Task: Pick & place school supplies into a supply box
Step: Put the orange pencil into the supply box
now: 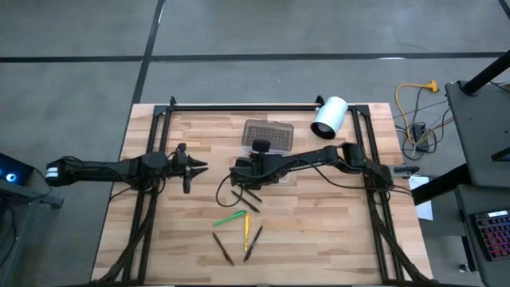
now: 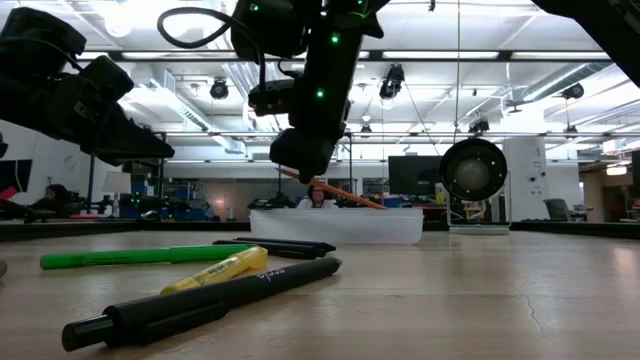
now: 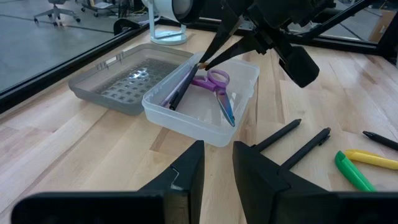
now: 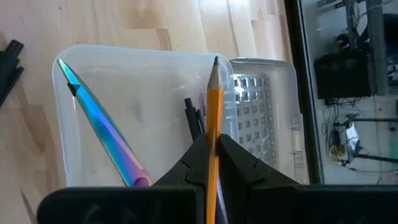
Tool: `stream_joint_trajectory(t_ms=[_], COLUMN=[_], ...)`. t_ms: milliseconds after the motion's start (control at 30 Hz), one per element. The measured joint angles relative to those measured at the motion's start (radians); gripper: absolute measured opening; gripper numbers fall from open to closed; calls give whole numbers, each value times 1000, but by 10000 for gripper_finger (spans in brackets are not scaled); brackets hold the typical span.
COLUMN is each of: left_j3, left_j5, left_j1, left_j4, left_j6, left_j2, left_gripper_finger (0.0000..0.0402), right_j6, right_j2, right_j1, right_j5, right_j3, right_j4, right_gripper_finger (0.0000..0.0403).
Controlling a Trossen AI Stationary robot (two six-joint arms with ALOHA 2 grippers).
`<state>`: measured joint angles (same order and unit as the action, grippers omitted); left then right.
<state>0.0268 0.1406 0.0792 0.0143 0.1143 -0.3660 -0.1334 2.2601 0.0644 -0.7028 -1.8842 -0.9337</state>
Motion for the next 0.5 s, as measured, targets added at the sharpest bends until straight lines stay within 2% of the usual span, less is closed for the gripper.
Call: stream_joint_trajectory(t_ms=[500], left_j3=[0], left_j5=[0], left_j1=[0], left_j4=[0], left_j6=[0], left_j2=[0], left_gripper_finger=[69], right_j6=[32], right_j2=[0], right_j1=[-20], right_j5=[3], right_j3=[41], right_j4=[4], right_gripper_finger=[13])
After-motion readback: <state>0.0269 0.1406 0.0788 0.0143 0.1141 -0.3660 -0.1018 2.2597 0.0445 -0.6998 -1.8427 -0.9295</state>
